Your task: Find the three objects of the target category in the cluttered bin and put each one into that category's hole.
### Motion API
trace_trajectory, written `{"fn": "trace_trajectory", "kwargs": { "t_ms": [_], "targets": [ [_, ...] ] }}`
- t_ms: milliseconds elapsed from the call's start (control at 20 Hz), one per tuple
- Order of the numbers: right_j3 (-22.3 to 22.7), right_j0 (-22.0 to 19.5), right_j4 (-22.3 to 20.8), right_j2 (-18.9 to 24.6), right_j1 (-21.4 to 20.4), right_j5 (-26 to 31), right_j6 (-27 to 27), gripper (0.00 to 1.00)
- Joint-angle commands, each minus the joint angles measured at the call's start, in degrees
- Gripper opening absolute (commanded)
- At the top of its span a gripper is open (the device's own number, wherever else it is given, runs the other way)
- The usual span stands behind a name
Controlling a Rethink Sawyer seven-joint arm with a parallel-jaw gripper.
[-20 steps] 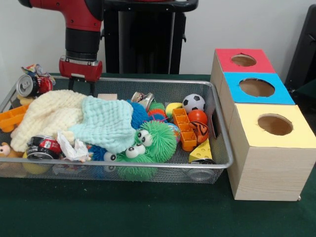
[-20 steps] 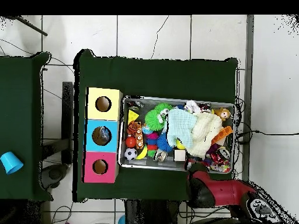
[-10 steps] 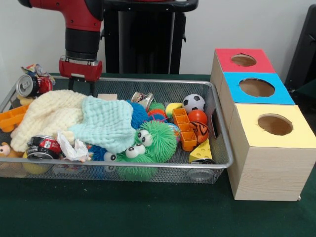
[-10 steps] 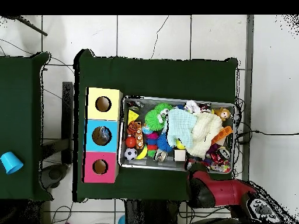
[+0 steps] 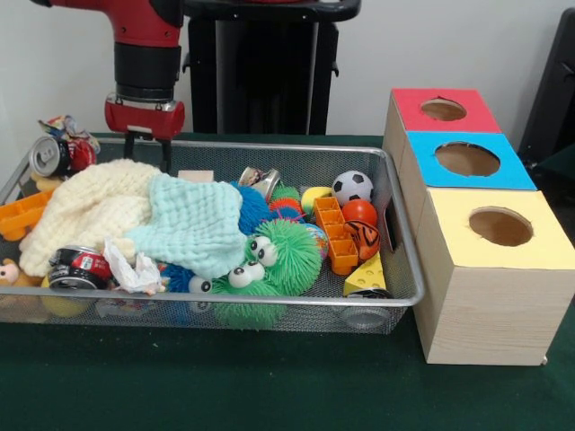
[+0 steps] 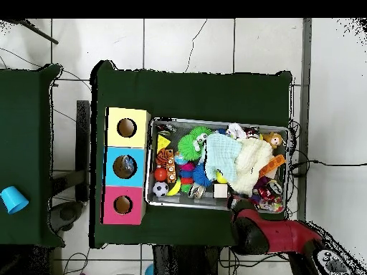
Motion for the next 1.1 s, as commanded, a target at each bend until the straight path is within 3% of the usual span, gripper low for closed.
{"fn": "trace_trajectory", "kwargs": {
  "t_ms": [50,1100],
  "targets": [
    [1.96,-3.13,-0.13,8.85,-7.03,9.23,-2.65,0.0],
    [4.0,-4.46,-0.24,11.29,-10.72,12.82,-2.72,0.0]
  ]
}}
